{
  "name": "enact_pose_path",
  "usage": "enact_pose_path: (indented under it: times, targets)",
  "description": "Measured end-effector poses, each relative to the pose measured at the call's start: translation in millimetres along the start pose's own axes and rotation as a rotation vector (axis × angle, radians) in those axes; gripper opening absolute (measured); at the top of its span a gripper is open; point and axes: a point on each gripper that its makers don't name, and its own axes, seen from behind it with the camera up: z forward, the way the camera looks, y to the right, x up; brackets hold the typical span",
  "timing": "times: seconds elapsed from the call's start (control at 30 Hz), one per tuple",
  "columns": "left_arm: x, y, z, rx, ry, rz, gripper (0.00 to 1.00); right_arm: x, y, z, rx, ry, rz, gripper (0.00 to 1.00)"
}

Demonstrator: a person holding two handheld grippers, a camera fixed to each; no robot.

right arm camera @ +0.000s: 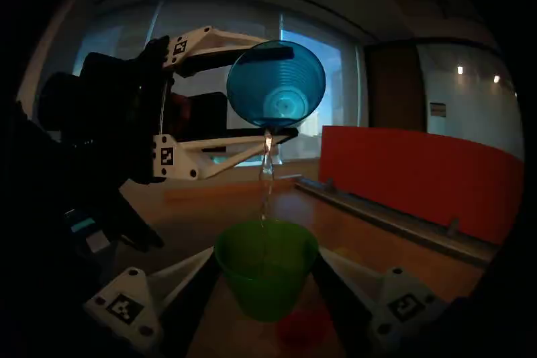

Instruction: Pour water

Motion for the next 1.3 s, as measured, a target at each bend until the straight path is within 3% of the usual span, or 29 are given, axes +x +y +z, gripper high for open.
enact_pose_path:
  times: [0.4,0.9,1.3]
  targets:
    - [4.8,-9.4,-1.0,0.020,0.008,0.084,0.85,2.7,-0.1,0.7,-0.001,0.003,-0.003,0.90]
    - [17.4,-8.4,-10.6,0.048,0.021,0.188,0.85,3.4,1.9,-1.2,-0.008,0.007,-0.005,0.90]
    - [19.9,-5.2,-9.7,0.051,0.027,0.203,0.85,4.0,2.8,-0.7,-0.011,0.009,-0.004,0.90]
